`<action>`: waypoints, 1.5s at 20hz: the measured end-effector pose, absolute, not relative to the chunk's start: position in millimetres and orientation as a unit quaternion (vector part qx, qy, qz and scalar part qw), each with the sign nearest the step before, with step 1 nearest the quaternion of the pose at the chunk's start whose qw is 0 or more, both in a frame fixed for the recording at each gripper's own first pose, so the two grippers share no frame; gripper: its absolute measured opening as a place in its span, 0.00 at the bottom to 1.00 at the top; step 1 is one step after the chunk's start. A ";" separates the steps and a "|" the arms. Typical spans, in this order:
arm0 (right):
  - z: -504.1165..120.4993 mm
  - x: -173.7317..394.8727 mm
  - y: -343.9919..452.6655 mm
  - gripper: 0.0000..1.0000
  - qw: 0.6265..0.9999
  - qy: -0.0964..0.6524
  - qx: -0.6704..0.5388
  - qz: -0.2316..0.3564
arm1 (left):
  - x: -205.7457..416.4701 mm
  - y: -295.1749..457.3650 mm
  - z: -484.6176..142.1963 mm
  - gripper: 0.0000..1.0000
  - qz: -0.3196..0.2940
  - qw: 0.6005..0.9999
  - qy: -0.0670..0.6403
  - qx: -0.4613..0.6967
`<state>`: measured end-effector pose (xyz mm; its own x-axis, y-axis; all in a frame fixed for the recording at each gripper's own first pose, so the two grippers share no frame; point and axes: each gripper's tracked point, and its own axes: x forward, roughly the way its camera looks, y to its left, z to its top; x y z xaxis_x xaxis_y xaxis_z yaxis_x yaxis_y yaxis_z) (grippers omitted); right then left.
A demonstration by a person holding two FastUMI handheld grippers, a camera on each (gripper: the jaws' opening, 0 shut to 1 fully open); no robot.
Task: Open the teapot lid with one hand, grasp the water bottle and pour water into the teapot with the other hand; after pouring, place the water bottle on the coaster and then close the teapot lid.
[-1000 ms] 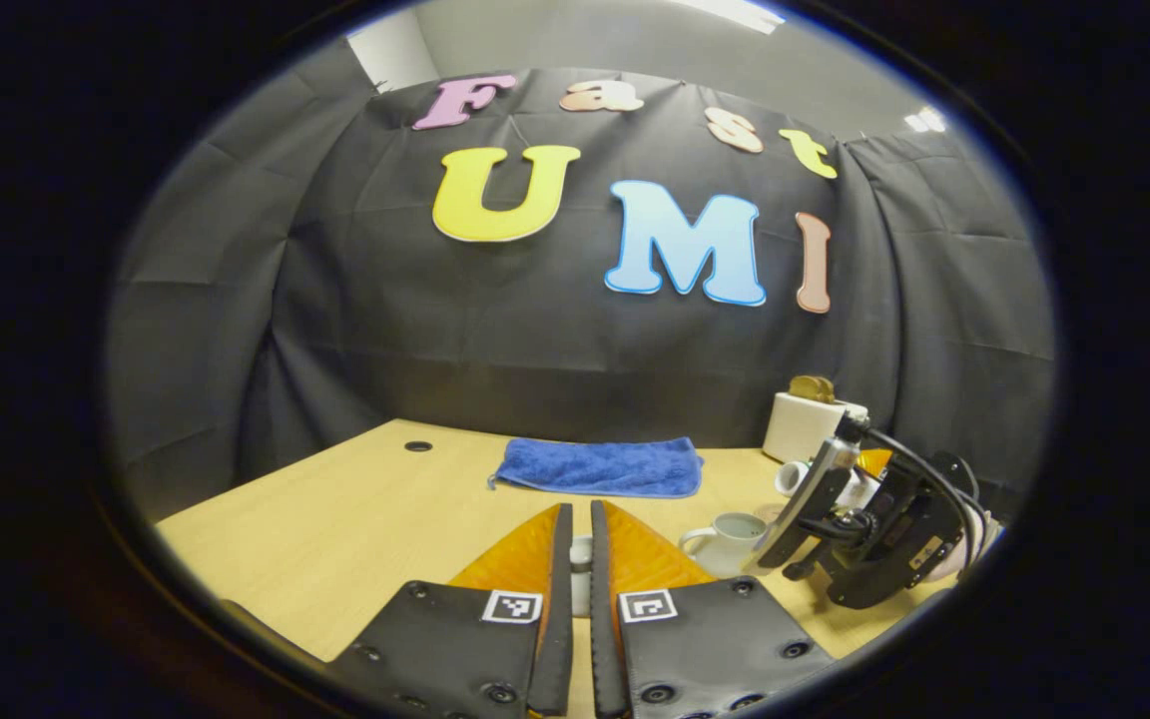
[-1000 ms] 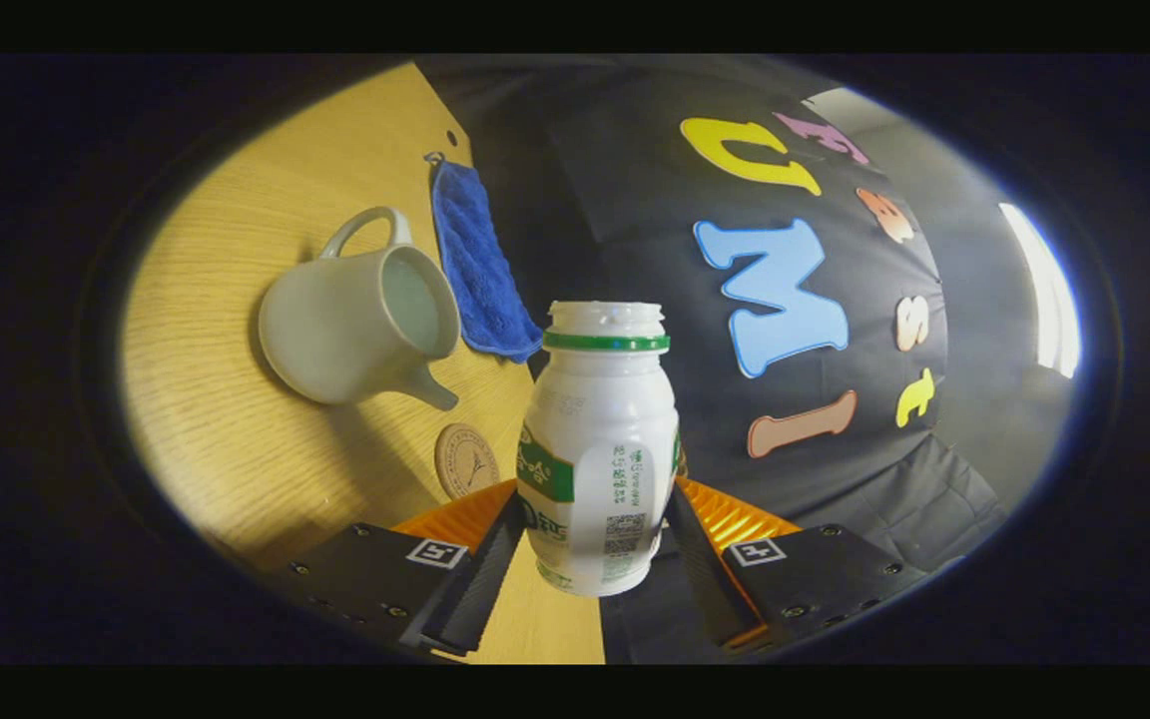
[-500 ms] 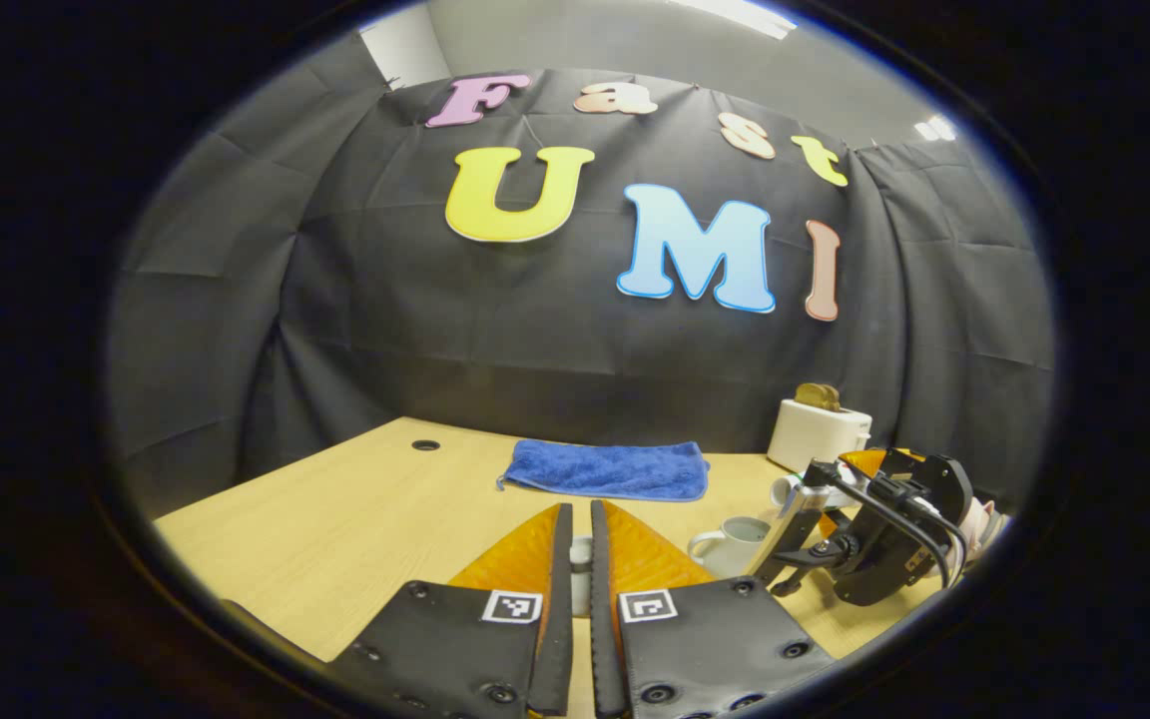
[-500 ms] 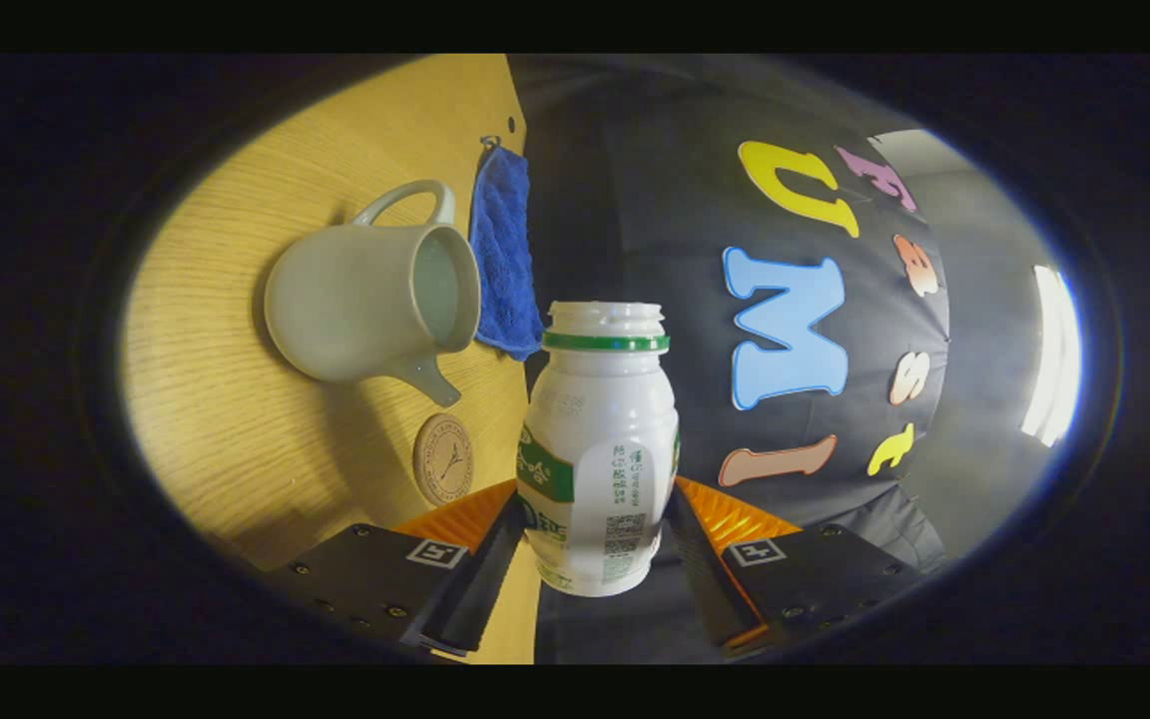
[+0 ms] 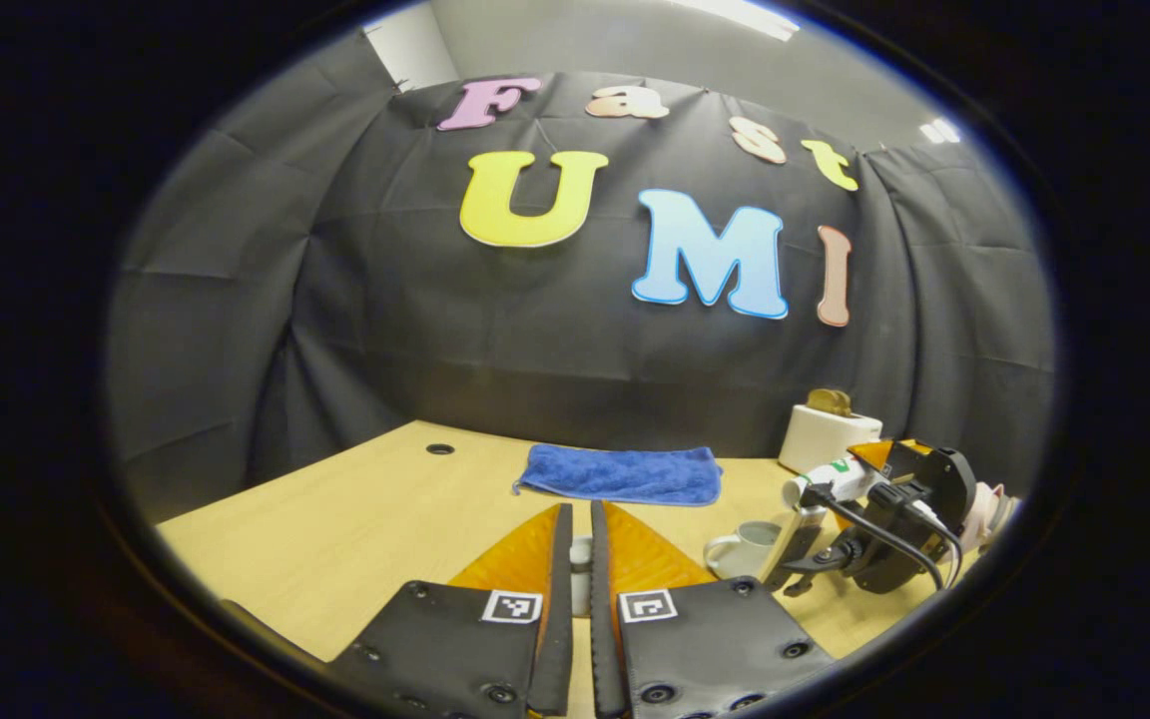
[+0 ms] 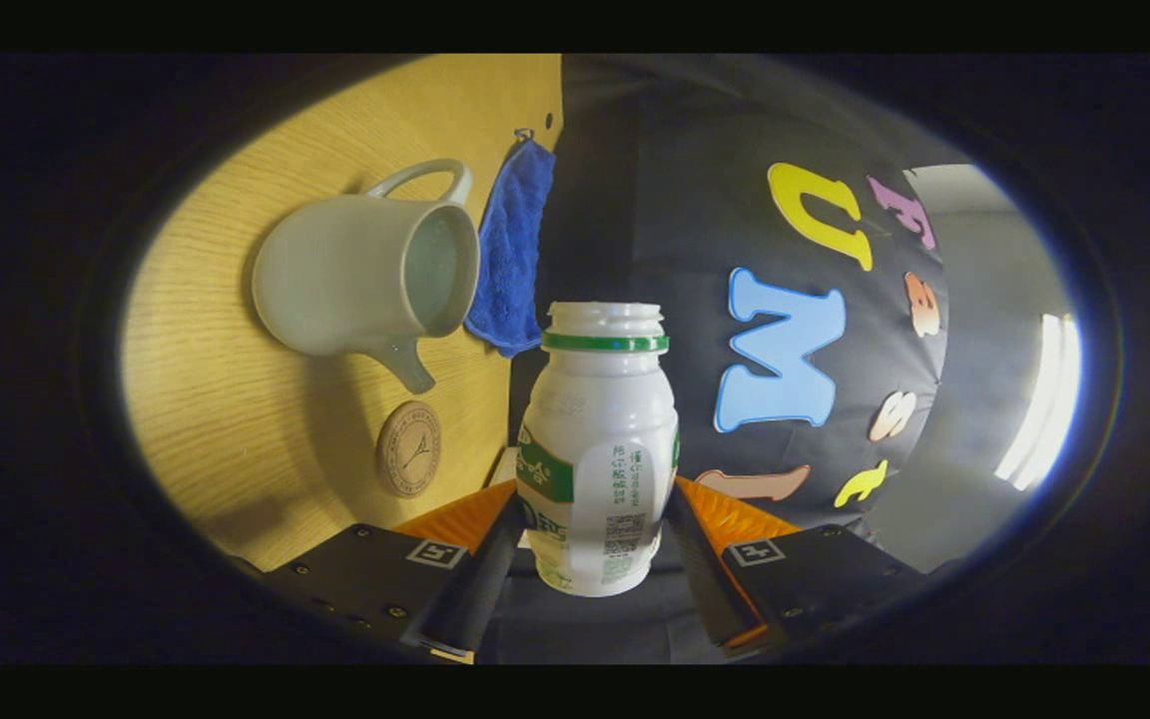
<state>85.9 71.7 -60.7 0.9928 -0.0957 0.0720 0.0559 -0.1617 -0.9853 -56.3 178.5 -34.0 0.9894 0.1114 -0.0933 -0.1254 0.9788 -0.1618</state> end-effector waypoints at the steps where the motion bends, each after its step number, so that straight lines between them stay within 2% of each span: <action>1: -59.6 86.2 70.5 0.80 0.645 0.012 -0.762 -0.060 | -55.9 178.5 -35.0 0.18 0.059 0.994 0.042 -0.083; 11: -47.5 91.8 72.5 0.80 0.615 0.000 -0.786 -0.060 | -55.4 176.8 -37.6 0.18 0.058 0.994 0.048 -0.074; 30: -21.5 91.9 81.6 0.80 0.594 -0.021 -0.801 -0.063 | -52.8 177.3 -44.1 0.18 0.056 0.994 0.058 -0.078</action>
<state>91.9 81.6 -21.5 0.9912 -0.0401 0.1259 0.1088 -0.2926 -0.9500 -52.8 177.3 -44.1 0.9871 0.1015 -0.1237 -0.1196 0.9817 -0.1482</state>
